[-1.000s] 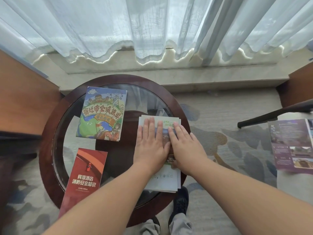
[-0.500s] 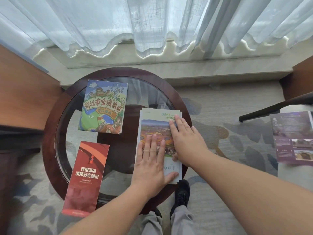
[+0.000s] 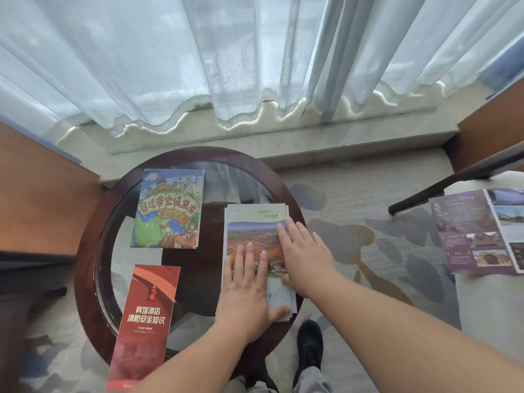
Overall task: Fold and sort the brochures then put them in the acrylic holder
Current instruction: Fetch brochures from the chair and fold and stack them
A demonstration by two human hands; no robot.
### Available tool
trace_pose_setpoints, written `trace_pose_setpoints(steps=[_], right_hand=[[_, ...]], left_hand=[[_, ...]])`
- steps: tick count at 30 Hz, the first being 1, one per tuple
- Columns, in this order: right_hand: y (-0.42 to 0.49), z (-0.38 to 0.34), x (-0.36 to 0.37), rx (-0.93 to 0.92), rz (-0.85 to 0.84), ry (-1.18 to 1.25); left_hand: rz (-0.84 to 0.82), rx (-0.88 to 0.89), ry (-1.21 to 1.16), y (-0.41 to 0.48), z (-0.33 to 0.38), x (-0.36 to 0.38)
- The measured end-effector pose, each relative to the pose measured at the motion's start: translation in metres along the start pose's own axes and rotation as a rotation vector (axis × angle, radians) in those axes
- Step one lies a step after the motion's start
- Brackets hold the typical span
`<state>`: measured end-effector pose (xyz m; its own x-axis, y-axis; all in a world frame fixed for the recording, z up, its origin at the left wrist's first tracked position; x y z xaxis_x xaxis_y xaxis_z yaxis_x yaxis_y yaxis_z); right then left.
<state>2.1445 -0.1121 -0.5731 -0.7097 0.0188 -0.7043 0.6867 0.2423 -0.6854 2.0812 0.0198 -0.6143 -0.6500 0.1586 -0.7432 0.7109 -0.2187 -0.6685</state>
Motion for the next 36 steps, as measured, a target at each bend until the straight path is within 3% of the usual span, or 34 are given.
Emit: trace_pose_setpoints(steps=[3, 7, 16, 27, 36], right_hand=[[-0.032, 0.007, 0.003, 0.016, 0.025, 0.11], [-0.085, 0.037, -0.006, 0.131, 0.08, 0.301], [-0.217, 0.163, -0.046, 0.371, 0.324, 0.538], [-0.375, 0.356, 0.001, 0.589, 0.399, 0.676], [-0.407, 0.446, 0.023, 0.684, 0.409, 0.72]], left_hand=[[-0.055, 0.004, -0.028, -0.004, -0.006, -0.035], [0.035, 0.069, -0.074, -0.011, 0.013, -0.096], [0.121, 0.361, -0.06, -0.045, 0.179, -0.192], [0.045, 0.463, 0.002, -0.071, 0.404, -0.21], [-0.018, 0.511, 0.038, -0.037, 0.504, -0.21]])
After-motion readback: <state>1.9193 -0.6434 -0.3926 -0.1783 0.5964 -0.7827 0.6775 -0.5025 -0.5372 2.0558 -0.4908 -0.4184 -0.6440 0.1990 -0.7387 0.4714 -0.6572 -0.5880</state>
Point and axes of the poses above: each hand's wrist, its own y-axis towards the middle knuckle, its own x-axis out of the palm, z = x × y, the point moved 3 cm from there along y, towards the middle knuckle, and after that the axes turned 7 degrees about -z, right-handed, at the moved point
